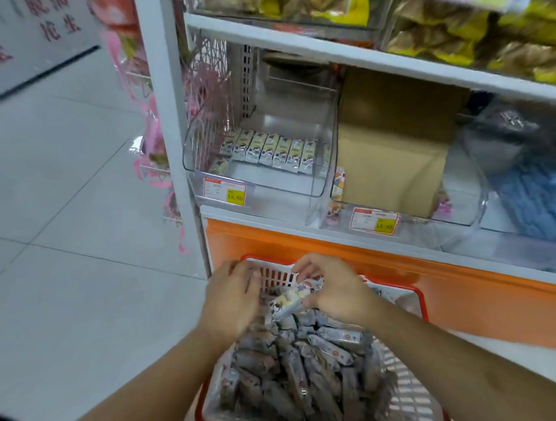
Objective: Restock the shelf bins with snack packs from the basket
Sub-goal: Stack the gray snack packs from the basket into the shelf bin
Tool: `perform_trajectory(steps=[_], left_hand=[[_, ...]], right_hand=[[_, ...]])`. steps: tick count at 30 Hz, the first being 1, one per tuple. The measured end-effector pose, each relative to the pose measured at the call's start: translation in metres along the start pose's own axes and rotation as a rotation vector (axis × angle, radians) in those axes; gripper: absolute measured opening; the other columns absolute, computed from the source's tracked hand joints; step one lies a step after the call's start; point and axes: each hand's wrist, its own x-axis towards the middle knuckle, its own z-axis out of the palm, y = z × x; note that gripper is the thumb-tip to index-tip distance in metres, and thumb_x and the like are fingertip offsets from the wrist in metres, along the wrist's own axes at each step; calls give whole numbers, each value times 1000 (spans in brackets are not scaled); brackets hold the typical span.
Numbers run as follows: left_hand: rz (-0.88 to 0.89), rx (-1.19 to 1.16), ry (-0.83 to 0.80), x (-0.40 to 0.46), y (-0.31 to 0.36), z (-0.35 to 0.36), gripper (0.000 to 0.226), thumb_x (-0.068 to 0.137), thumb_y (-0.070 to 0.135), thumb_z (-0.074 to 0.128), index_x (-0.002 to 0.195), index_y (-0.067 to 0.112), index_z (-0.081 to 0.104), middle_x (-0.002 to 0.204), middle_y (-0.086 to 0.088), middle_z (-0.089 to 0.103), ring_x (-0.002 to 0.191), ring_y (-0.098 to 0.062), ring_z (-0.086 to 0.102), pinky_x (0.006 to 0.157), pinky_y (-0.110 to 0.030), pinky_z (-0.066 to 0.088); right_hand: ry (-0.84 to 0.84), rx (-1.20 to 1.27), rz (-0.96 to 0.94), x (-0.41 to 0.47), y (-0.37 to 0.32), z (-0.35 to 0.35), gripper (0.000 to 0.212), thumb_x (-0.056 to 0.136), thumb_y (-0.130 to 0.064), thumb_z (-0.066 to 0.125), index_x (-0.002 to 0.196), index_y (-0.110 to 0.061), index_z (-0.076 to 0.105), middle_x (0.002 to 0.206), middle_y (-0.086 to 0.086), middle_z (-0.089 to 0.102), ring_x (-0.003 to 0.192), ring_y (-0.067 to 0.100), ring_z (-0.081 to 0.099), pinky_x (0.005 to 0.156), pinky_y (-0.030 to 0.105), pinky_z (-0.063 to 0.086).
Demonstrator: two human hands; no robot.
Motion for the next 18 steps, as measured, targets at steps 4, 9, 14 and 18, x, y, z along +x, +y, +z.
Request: perform_trajectory(steps=[4, 9, 14, 18], left_hand=[[44, -235, -313, 16, 62, -56, 28, 101, 42, 60, 127, 31, 58, 118, 9, 69, 105, -14, 68, 98, -39, 55], [98, -349, -718, -7, 95, -118, 37, 98, 33, 70, 133, 27, 64, 126, -1, 72, 117, -19, 67, 95, -30, 58], [102, -475, -587, -13, 104, -129, 22, 94, 24, 75, 113, 14, 76, 111, -13, 76, 85, -14, 66, 70, -22, 52], [24, -574, -447, -9, 105, -125, 25, 89, 29, 81, 109, 14, 76, 101, -4, 77, 91, -18, 72, 77, -26, 55]], right_hand=[[-27, 25, -167, -39, -40, -44, 58, 77, 6, 85, 118, -32, 65, 107, -10, 67, 112, 6, 61, 89, 45, 58], [63, 82, -362, -68, -69, -76, 64, 74, 12, 84, 119, -32, 68, 108, -7, 69, 113, 13, 63, 96, 45, 54], [259, -71, -456, -74, -77, -72, 69, 86, 1, 77, 138, -38, 54, 143, -19, 50, 141, 4, 43, 118, 36, 39], [385, -226, -515, -73, -82, -61, 62, 89, -32, 79, 142, -31, 48, 152, -18, 33, 149, 5, 24, 120, 29, 28]])
